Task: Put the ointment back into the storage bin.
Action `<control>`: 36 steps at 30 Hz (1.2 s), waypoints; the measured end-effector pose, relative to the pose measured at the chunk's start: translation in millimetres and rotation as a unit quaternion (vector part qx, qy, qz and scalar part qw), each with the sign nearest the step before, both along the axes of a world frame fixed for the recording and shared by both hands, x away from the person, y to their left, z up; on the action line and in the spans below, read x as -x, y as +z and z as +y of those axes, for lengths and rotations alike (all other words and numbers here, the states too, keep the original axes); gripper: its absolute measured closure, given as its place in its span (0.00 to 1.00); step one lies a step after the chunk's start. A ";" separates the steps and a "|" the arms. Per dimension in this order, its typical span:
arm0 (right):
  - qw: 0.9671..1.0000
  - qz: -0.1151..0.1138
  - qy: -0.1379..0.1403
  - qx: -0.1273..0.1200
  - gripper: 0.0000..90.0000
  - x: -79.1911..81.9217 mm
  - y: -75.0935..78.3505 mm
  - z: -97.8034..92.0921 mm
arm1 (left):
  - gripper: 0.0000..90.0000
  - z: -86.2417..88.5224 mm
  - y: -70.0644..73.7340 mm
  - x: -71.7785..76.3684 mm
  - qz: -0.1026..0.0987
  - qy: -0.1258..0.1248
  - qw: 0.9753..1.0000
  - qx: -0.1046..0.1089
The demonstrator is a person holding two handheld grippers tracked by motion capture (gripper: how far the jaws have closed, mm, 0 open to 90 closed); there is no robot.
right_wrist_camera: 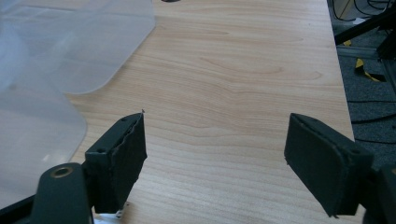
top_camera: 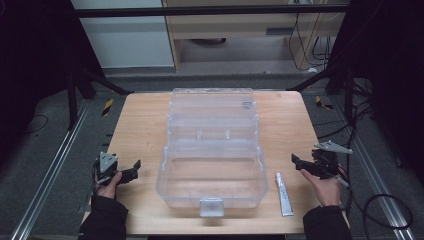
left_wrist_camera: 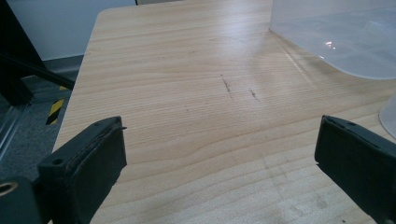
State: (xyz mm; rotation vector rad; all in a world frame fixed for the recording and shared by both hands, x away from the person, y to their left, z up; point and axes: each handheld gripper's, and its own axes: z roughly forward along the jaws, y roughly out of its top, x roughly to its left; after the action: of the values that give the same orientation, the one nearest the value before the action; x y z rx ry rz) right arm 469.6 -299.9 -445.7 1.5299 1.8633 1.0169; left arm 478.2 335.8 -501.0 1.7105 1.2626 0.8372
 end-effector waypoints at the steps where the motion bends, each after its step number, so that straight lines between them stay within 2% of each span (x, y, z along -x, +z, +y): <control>1: 1.000 0.002 0.002 -0.002 0.25 0.9 3.0 0.8 | 0.02 0.0 0.0 0.0 0.000 0.000 1.000 0.000; 8: 1.000 0.008 0.007 0.003 0.30 7.1 16.6 6.4 | 0.02 0.0 0.1 0.4 -0.001 0.000 1.000 -0.001; 16: 0.999 0.037 0.014 0.024 0.30 14.2 30.4 17.6 | 0.02 -0.4 0.0 0.5 -0.002 0.001 1.000 -0.001; 19: 0.998 0.050 0.024 0.036 0.30 16.4 34.6 21.6 | 0.02 -0.7 -0.2 0.4 -0.003 0.000 1.000 -0.001; 23: 0.997 0.067 0.027 0.038 0.30 17.1 40.6 23.4 | 0.02 -0.6 -0.1 0.4 -0.002 0.000 1.000 -0.001; 26: 0.996 0.070 0.029 0.039 0.30 17.5 43.6 24.2 | 0.02 -0.5 0.0 0.4 -0.002 0.000 1.000 -0.001; 27: 0.995 0.082 0.032 0.039 0.30 18.1 47.0 26.4 | 0.02 -0.6 -0.1 0.4 -0.002 0.000 1.000 -0.001; 36: 0.992 0.113 0.044 0.044 0.32 19.3 54.2 35.1 | 0.02 -0.6 -0.1 0.4 -0.002 0.000 1.000 -0.001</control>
State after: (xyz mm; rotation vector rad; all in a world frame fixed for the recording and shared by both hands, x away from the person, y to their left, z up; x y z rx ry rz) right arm 450.3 -264.8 -391.5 1.5773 2.1184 0.8147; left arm 477.8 335.2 -501.1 1.7097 1.2587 0.8424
